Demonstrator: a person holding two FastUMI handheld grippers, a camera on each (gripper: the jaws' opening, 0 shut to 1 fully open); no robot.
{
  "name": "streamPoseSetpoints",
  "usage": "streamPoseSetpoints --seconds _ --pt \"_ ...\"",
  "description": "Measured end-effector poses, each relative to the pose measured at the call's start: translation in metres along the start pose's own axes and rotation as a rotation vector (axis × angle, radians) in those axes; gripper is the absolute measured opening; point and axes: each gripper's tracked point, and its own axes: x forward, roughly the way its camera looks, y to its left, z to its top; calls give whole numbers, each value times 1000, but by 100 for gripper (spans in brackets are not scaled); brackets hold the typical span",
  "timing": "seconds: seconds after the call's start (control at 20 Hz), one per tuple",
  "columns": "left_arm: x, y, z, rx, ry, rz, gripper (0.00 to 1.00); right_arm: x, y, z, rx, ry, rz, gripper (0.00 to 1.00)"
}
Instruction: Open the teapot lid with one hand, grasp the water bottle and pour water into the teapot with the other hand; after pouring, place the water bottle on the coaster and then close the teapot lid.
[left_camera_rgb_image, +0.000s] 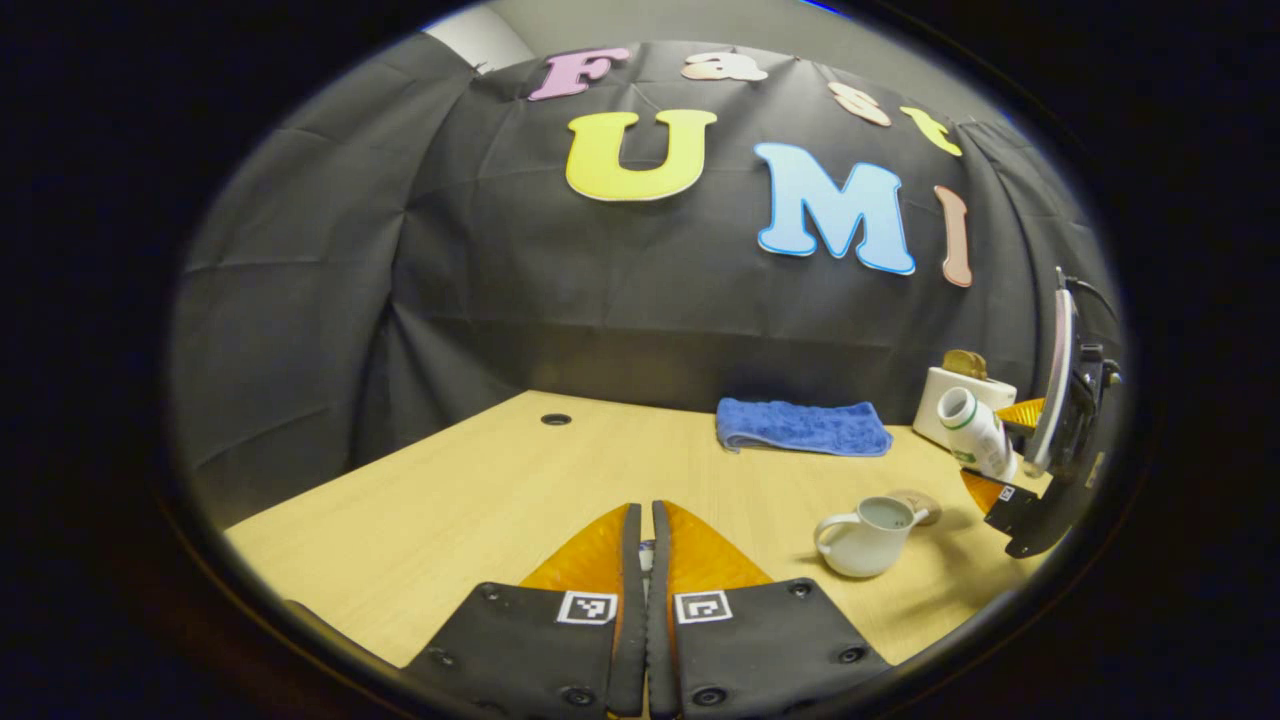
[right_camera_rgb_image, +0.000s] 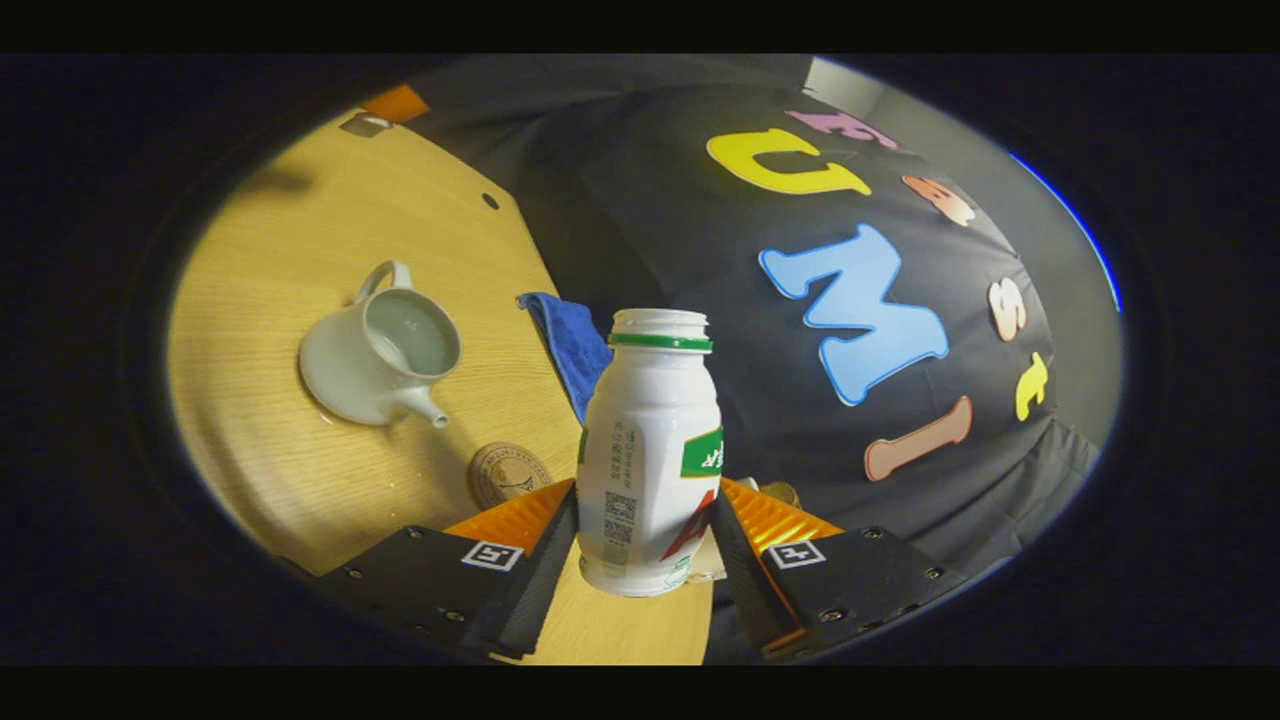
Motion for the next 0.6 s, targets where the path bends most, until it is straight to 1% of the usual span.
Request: streamPoseSetpoints --seconds 0.05,0.1,0.15,0.2,0.25,0.3,0.6 --pt "0 -1 -2 0 2 -1 11 -1 1 2 -38 -5 -5 74" --pt "0 0 -3 -2 3 -2 7 -1 2 3 -69 -9 -8 74" --pt "0 1 -4 -3 4 -2 7 -1 5 5 -95 -14 -5 74" --pt "0 2 -5 -4 5 -1 11 -1 7 5 -120 -18 0 74" --pt "-1 3 -7 -4 7 -1 7 -1 9 7 -146 -21 4 74" --pt "-1 4 -7 -5 10 -1 11 0 11 10 -171 -25 5 73" --pt "-1 7 -12 -8 18 0 11 -1 16 11 -314 -30 -8 73"
